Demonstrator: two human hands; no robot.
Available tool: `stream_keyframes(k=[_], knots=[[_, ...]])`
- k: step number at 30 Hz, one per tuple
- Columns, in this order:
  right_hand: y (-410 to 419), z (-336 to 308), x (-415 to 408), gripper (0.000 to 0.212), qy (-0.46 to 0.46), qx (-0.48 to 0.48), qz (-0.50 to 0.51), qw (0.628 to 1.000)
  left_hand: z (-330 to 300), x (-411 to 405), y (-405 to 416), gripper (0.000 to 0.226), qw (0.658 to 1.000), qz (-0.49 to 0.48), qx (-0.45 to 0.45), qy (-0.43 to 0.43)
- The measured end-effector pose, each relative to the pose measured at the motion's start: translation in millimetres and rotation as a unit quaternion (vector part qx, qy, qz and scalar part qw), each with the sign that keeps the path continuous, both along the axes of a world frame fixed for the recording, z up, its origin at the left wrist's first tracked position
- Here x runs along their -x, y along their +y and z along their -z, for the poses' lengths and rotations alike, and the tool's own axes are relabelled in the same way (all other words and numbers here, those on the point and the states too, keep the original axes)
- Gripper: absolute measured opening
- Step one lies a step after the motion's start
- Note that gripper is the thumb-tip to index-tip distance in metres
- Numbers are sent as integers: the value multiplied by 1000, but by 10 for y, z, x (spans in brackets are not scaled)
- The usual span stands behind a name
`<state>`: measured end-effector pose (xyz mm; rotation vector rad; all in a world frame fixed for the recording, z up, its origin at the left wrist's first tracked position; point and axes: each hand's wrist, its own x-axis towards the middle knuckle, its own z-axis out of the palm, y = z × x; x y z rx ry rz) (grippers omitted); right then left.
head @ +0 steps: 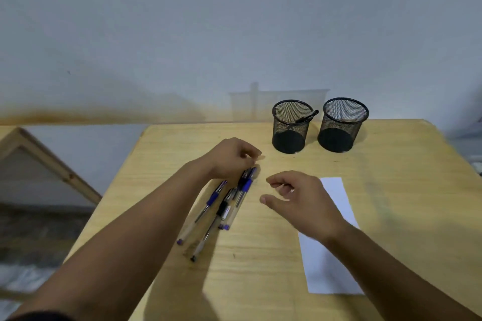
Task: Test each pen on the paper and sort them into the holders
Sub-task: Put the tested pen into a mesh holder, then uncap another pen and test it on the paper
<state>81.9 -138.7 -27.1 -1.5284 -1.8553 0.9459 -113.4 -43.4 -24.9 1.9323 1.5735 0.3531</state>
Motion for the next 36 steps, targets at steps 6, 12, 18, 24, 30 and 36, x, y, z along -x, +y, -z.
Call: stream_keyframes(k=[6,12,18,24,30,36], knots=[[-232,178,391,57,-34,-23,-42,998,4,19,-43,35,997,68,-4,41],[-249,305,526,54,-92,-66,-49,992,67,42,-45,33,994,97,-21,46],[-269,344,429,48,-107,-64,-57,991,111,39,-107,30,997,69,-12,12],[-380,309,575,76,-163,-77,-44,983,62,35,-171,32,998,61,-13,8],[-443,295,585,65,-154,-76,-27,985,-5,25,-237,31,999,35,-12,-13],[-520,203,304,55,-93,-44,-11,995,-90,31,-306,19,994,-10,-59,-90]])
